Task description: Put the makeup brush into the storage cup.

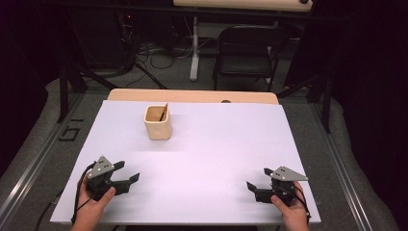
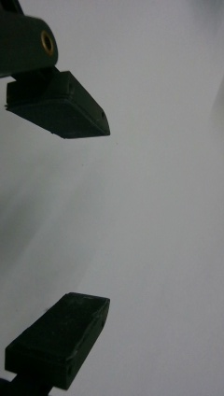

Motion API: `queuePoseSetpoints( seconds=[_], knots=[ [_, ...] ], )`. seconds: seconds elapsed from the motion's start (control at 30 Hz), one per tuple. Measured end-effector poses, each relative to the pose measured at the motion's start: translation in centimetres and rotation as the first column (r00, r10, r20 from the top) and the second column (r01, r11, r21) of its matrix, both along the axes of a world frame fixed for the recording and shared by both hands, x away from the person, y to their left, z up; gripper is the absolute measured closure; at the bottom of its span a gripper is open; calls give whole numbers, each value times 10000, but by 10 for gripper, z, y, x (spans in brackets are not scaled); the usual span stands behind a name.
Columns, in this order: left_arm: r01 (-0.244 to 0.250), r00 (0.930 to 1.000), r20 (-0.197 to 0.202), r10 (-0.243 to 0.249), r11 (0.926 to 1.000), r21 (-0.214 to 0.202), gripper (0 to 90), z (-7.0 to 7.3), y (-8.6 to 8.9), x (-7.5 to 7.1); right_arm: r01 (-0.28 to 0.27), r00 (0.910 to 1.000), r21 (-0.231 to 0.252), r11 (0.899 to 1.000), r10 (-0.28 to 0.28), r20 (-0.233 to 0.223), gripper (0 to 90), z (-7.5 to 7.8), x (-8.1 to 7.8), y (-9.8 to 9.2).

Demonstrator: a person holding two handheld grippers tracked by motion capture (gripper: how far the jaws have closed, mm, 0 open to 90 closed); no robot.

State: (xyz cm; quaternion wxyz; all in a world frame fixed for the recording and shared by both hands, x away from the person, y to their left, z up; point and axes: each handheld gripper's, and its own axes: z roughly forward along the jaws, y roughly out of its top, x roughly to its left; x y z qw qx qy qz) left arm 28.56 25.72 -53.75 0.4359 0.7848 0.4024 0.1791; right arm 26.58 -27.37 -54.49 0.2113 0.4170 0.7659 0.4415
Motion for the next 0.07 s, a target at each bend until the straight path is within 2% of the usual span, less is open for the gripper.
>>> queuePoseSetpoints(
  seconds=[0.07],
  knots=[
    [-10,10000,-28,10,10000,6,239,0,0,1,20,10000,-1,10000,-20,-21,145,0,0,0]
  ],
)
